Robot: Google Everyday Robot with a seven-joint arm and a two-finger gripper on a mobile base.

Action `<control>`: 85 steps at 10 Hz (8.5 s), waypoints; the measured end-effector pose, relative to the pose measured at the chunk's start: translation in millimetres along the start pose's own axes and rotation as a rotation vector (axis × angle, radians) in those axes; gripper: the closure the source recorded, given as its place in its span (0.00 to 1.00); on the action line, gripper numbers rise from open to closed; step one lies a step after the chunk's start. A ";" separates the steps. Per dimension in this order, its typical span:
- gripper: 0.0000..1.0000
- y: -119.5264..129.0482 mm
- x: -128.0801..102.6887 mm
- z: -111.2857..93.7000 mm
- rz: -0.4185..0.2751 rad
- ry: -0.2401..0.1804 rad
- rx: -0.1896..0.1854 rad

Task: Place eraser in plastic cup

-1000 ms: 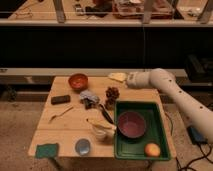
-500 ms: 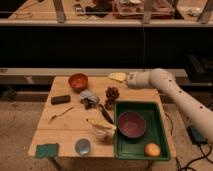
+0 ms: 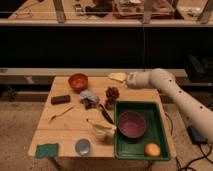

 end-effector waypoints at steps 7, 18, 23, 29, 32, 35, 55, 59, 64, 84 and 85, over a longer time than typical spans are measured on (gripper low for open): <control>0.20 0.0 0.0 0.0 0.000 0.000 0.000; 0.20 0.0 0.0 0.0 0.000 0.000 0.000; 0.20 0.0 0.0 0.0 0.000 0.000 0.000; 0.20 -49.0 7.0 6.8 -0.248 -0.037 -0.003; 0.20 -118.7 -9.8 29.4 -0.615 -0.097 -0.009; 0.20 -153.2 -29.2 39.8 -0.924 -0.142 -0.013; 0.20 -301.5 -56.2 167.3 -1.899 -0.323 0.168; 0.20 -298.3 -129.7 239.1 -1.943 -0.541 0.223; 0.20 -246.6 -166.9 295.0 -1.837 -0.652 0.166; 0.20 -129.7 -165.0 374.9 -1.695 -0.631 0.176; 0.20 -124.1 -165.2 374.9 -1.692 -0.641 0.166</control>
